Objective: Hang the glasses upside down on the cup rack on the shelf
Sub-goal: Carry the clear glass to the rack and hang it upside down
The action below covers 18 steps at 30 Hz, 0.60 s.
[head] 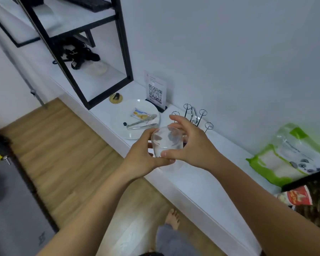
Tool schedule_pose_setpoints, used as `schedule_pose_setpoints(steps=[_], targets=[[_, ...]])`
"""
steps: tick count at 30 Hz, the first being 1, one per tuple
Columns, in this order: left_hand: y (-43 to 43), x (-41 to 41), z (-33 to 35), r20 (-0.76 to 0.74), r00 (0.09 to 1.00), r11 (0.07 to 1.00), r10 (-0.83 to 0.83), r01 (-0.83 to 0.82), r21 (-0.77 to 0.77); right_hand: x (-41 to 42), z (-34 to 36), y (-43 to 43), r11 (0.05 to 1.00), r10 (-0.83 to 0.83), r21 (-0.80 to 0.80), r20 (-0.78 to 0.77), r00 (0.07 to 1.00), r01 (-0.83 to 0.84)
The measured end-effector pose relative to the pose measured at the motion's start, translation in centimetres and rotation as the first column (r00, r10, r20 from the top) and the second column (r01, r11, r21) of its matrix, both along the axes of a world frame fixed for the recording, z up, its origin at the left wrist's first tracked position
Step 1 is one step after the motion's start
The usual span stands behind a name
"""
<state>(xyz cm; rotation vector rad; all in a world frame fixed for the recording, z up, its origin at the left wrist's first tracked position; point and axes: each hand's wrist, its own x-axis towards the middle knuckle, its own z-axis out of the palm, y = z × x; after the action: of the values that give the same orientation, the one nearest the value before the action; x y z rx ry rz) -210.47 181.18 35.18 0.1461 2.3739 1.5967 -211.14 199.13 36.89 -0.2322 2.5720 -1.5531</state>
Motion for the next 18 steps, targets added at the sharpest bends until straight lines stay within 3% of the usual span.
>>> schedule_pose_setpoints(steps=[8, 18], targets=[[2.2, -8.2, -2.6, -0.033, 0.998, 0.992, -0.055, 0.051, -0.113, -7.6, -3.3, 2.3, 0.991, 0.025, 0.134, -0.055, 0.998, -0.018], [5.1, -14.9, -6.8, -0.010, 0.971, 0.967, -0.238, 0.236, -0.098, -10.8, -7.2, 4.7, 0.942, -0.150, 0.294, -0.054, 0.987, 0.159]])
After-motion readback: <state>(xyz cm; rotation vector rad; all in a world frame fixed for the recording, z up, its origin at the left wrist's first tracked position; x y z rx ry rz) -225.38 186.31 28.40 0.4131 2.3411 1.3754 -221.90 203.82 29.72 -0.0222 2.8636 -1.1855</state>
